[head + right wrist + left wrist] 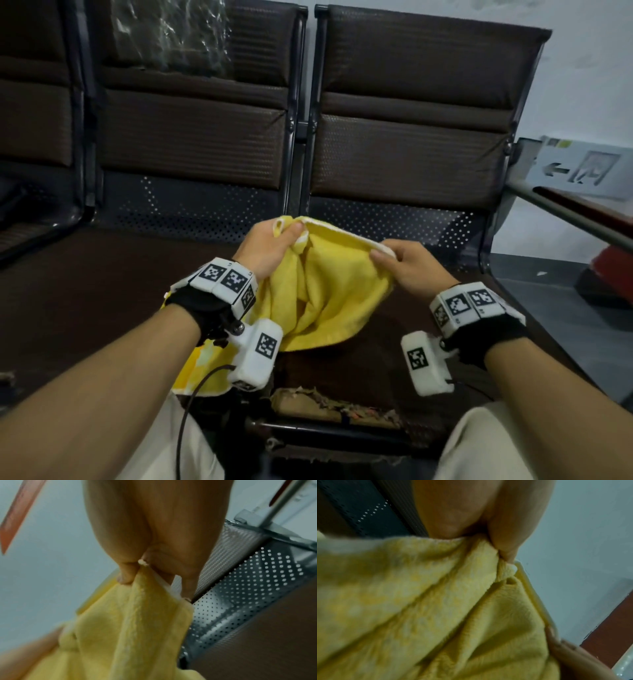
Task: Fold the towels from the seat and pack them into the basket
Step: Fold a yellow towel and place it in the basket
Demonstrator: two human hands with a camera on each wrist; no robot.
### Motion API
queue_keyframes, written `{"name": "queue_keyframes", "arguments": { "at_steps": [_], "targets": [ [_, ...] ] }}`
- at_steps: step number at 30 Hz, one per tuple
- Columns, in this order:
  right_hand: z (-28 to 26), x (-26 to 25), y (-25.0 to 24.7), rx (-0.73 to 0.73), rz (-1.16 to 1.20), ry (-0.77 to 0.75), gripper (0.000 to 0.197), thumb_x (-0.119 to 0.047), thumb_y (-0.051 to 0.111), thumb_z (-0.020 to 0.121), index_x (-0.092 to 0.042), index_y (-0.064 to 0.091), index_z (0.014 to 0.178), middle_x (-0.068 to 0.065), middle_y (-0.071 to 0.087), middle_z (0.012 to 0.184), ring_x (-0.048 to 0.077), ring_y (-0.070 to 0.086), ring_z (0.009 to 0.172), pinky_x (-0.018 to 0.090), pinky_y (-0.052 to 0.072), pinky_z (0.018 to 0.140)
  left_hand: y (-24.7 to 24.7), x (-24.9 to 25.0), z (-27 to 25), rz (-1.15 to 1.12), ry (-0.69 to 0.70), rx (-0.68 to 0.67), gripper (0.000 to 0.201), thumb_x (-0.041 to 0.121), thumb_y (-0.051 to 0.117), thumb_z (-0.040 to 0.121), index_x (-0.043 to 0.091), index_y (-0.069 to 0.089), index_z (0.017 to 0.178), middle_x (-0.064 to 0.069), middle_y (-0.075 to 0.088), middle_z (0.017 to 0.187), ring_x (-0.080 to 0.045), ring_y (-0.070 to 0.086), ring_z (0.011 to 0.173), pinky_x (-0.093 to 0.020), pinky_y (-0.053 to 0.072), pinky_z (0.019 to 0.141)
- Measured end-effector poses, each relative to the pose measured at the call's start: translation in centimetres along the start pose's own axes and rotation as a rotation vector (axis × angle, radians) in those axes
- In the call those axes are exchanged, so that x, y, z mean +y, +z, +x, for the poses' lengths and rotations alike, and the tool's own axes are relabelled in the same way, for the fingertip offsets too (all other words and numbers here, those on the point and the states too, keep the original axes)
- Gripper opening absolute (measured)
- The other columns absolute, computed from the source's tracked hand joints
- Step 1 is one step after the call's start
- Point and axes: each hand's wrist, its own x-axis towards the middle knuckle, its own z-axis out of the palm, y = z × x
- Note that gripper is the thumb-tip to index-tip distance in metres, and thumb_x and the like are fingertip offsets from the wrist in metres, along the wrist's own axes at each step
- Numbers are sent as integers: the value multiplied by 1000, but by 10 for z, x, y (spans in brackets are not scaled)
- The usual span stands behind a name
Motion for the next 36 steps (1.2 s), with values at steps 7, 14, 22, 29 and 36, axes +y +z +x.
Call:
{"name": "queue_keyframes", "arguments": {
  "at_steps": [7,14,22,29,36],
  "targets": [
    [8,-28,5,257,291,-54,12,-27,54,95,-25,65,89,-7,68,89,5,61,83,22,49,76,14,15,-15,-101,-6,-288,22,26,56,93,8,68,96,-7,71,95,-20,67,90,-41,51,90],
    [-1,-43,29,-170,140,86,31,-35,69,83,-6,69,72,2,70,66,7,63,61,19,47,58,18,19,-20,-225,4,-240,18,25,55,91,8,59,97,-2,63,87,-12,60,80,-23,50,73],
    [-3,-52,15,105,476,184,26,-19,67,85,7,68,84,22,70,86,27,66,75,42,54,75,7,3,-16,-255,-74,-321,61,36,75,62,18,52,116,-2,72,100,-16,70,93,-29,57,75],
    [-7,-43,-22,517,714,261,22,-21,67,80,-11,63,61,5,64,60,17,62,58,30,52,54,-6,-12,-20,49,-68,-396,27,31,66,81,8,68,96,-1,72,88,-16,68,81,-26,54,71],
    [-26,-22,-11,280,-333,37,33,-24,69,74,-9,49,53,-6,48,54,5,44,49,11,34,47,-6,1,-21,113,166,-285,23,28,52,93,13,69,96,-5,70,94,-20,64,90,-39,48,82]
  ]
}}
